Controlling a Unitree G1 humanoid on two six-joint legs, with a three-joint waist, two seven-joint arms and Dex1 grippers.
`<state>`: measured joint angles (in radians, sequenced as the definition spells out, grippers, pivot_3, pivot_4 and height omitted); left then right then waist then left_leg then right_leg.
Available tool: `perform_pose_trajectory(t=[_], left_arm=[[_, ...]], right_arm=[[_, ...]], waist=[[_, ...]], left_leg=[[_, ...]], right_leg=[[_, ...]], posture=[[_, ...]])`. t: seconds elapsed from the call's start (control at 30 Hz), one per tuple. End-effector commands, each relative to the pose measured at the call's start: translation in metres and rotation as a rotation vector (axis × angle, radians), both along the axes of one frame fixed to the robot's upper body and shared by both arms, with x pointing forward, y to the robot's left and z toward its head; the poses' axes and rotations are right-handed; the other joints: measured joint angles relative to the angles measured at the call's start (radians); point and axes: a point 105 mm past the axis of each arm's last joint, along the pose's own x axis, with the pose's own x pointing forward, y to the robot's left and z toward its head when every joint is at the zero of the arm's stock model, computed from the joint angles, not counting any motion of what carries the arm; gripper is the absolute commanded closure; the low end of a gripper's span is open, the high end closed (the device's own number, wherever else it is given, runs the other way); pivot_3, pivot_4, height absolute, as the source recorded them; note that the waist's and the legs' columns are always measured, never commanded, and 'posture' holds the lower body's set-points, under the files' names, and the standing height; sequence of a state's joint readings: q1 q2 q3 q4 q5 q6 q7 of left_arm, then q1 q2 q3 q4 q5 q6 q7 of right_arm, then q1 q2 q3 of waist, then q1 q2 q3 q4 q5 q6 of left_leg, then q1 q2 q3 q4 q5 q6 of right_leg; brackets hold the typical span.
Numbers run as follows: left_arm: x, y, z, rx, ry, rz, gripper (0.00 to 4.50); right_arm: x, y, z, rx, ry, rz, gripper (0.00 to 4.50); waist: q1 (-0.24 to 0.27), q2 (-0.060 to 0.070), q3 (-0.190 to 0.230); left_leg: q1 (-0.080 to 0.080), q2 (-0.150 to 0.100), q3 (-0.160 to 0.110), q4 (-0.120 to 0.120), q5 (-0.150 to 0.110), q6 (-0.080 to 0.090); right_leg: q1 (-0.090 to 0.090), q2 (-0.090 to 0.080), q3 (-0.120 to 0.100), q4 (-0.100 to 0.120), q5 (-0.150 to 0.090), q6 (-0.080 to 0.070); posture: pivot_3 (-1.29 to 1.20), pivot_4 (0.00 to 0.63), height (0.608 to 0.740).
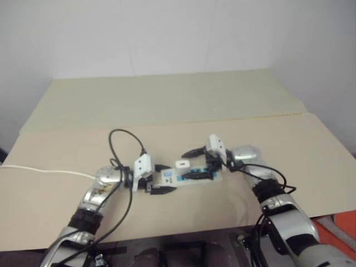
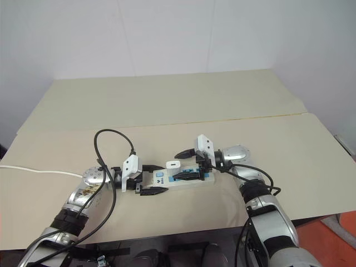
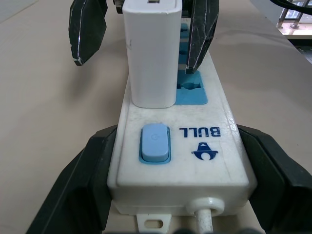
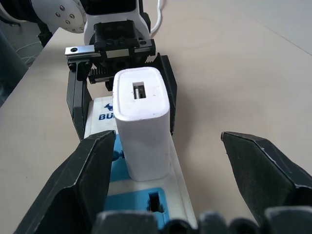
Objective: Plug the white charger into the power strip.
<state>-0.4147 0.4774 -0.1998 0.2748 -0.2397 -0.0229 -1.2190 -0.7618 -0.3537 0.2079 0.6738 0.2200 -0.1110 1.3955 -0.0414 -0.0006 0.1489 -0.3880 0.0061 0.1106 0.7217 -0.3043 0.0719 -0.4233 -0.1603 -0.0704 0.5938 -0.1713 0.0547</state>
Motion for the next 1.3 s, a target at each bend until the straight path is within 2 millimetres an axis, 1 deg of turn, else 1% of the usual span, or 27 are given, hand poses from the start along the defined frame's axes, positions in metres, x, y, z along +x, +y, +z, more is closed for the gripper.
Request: perform_pose_trajectory(t=[0.03, 0.2, 0.3, 0.5, 0.63, 0.8, 0.87, 0.9, 0.93, 1.07, 1.17, 1.3], left_arm=[[-0.002, 0.002, -0.006, 0.037, 0.015, -0.012, 1.23], [-0.001, 0.001, -0.006, 0.034, 0.012, -0.012, 1.23], [0.000, 0.001, -0.005, 0.032, 0.011, -0.010, 1.23], [0.002, 0.000, -0.005, 0.029, 0.009, -0.009, 1.23], [0.002, -0.001, -0.004, 0.027, 0.005, -0.009, 1.23], [0.003, -0.001, -0.004, 0.029, -0.005, 0.006, 1.23], [0.005, 0.000, -0.003, 0.024, -0.011, 0.021, 0.52], [0.005, 0.000, -0.003, 0.022, -0.010, 0.022, 0.35], [0.005, 0.000, -0.002, 0.020, -0.007, 0.021, 0.07], [0.005, 0.000, 0.006, 0.005, -0.018, 0.011, 0.03], [0.002, 0.003, 0.025, -0.071, -0.012, 0.005, 0.03], [-0.004, 0.014, 0.044, -0.087, -0.036, -0.006, 0.03]], right_arm=[[0.001, -0.003, 0.000, -0.001, 0.020, -0.015, 0.30], [0.003, -0.006, 0.013, 0.021, 0.000, -0.015, 0.30], [0.001, -0.014, 0.027, 0.039, -0.018, -0.005, 0.30], [-0.011, -0.036, 0.051, 0.062, -0.051, -0.011, 0.30], [-0.021, -0.051, 0.062, 0.068, -0.067, -0.029, 0.30], [-0.032, -0.070, 0.067, 0.053, -0.066, -0.066, 0.30], [-0.031, -0.076, 0.068, 0.052, -0.063, -0.096, 0.25], [-0.031, -0.078, 0.067, 0.048, -0.066, -0.108, 0.25], [-0.030, -0.080, 0.067, 0.044, -0.069, -0.118, 0.25], [-0.029, -0.085, 0.066, 0.041, -0.069, -0.142, 0.25], [-0.029, -0.090, 0.065, 0.041, -0.066, -0.161, 0.25], [-0.030, -0.099, 0.065, 0.039, -0.070, -0.196, 0.25]], waist=[[0.000, 0.000, 0.000], [0.001, 0.000, 0.000], [0.002, 0.000, 0.000], [0.009, 0.000, 0.000], [0.019, 0.000, 0.001], [0.024, -0.001, 0.001], [0.025, -0.001, 0.001], [0.025, -0.001, 0.001], [0.026, -0.001, 0.001], [0.026, -0.001, 0.001], [0.027, -0.002, 0.002], [0.028, -0.002, 0.002]], left_leg=[[0.000, 0.000, 0.000, 0.000, 0.000, 0.000], [0.000, 0.000, 0.000, -0.001, 0.000, 0.000], [-0.002, -0.001, 0.000, -0.001, 0.000, 0.000], [-0.002, -0.001, 0.000, -0.004, 0.000, 0.000], [-0.002, -0.001, 0.000, -0.005, 0.000, 0.000], [-0.002, -0.001, 0.000, -0.005, 0.000, 0.000], [-0.002, -0.001, 0.000, -0.005, 0.000, 0.000], [-0.002, -0.001, 0.000, -0.005, 0.000, 0.000], [-0.002, -0.001, 0.000, -0.005, 0.000, 0.000], [-0.002, -0.001, 0.000, -0.005, 0.000, 0.000], [-0.003, -0.001, 0.000, -0.005, 0.000, 0.001], [-0.005, -0.001, 0.000, -0.005, 0.000, 0.001]], right_leg=[[0.000, 0.000, 0.000, 0.000, 0.000, 0.000], [0.000, 0.000, 0.000, 0.000, 0.000, 0.000], [-0.001, 0.000, 0.000, 0.000, 0.000, 0.000], [-0.001, 0.000, -0.002, -0.001, 0.000, 0.000], [-0.001, 0.000, -0.002, -0.001, 0.000, 0.000], [-0.002, 0.000, -0.002, -0.002, 0.000, 0.000], [-0.001, 0.000, -0.002, -0.002, 0.000, 0.000], [-0.001, 0.000, -0.002, -0.002, 0.000, 0.000], [-0.002, 0.000, -0.002, -0.002, 0.000, 0.000], [-0.001, 0.000, -0.002, -0.002, 0.000, 0.000], [-0.002, 0.000, -0.002, -0.002, 0.000, 0.000], [-0.003, 0.000, -0.002, -0.003, 0.000, 0.001]], posture=[[0.00, 0.150, 0.740], [0.00, 0.150, 0.740], [0.00, 0.150, 0.740], [0.00, 0.150, 0.740], [0.00, 0.150, 0.740], [0.00, 0.150, 0.740], [0.00, 0.150, 0.740], [0.00, 0.150, 0.740], [0.00, 0.150, 0.740], [0.00, 0.150, 0.740], [0.00, 0.150, 0.740], [0.00, 0.150, 0.740]])
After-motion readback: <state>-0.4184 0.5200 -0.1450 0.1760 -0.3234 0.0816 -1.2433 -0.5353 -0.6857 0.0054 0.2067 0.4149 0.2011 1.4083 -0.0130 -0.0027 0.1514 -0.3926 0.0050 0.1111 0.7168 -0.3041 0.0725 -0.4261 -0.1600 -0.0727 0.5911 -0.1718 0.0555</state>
